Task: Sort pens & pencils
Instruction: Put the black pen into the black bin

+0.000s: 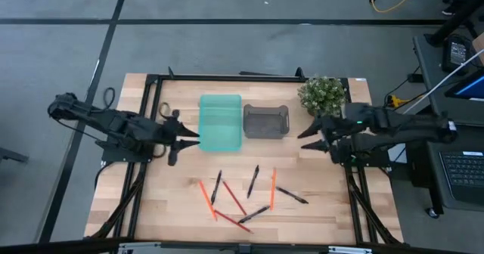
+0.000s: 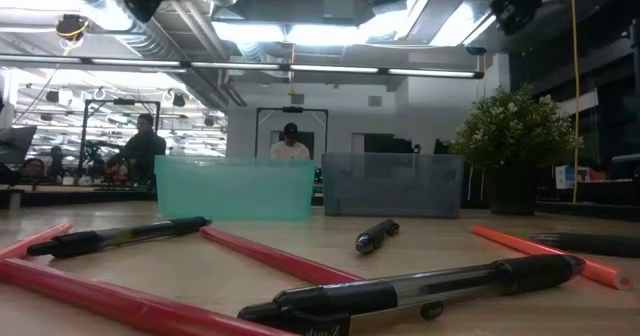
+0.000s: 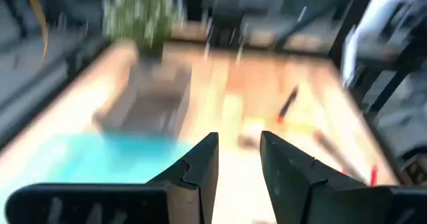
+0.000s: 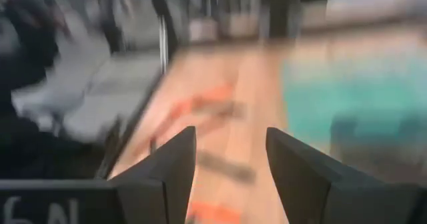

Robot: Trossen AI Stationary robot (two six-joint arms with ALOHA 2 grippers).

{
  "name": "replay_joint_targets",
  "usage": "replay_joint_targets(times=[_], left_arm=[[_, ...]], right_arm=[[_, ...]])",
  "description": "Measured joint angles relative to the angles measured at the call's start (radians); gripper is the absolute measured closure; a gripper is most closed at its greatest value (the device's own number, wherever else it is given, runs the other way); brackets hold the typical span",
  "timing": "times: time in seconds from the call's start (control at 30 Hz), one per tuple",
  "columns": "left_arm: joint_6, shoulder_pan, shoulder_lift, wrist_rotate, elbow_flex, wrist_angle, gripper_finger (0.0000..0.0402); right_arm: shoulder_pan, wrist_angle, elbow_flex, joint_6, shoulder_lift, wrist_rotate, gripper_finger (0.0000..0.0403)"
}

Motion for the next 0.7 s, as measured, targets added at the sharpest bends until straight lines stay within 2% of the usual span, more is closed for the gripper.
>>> replay_joint_targets(times=[0.13, 0.27, 0.47, 0.7], left_arm=[[-0.175, -0.028, 0.137, -0.011, 0.147, -0.227, 0.0296], [-0.306, -0.066, 0.231, -0.010, 0.212, -0.345, 0.0296], [-0.500, -0.122, 0.297, -0.009, 0.227, -0.438, 0.0296], [-0.653, -0.167, 0.308, -0.013, 0.227, -0.442, 0.0296]], right_arm=[[0.044, -0.243, 0.139, 0.093, 0.204, 0.000, 0.0219], [0.104, -0.339, 0.194, 0.185, 0.373, -0.019, 0.0219], [0.209, -0.242, 0.197, 0.289, 0.554, -0.051, 0.0219], [0.268, -0.075, 0.197, 0.598, 0.668, -0.049, 0.0219]])
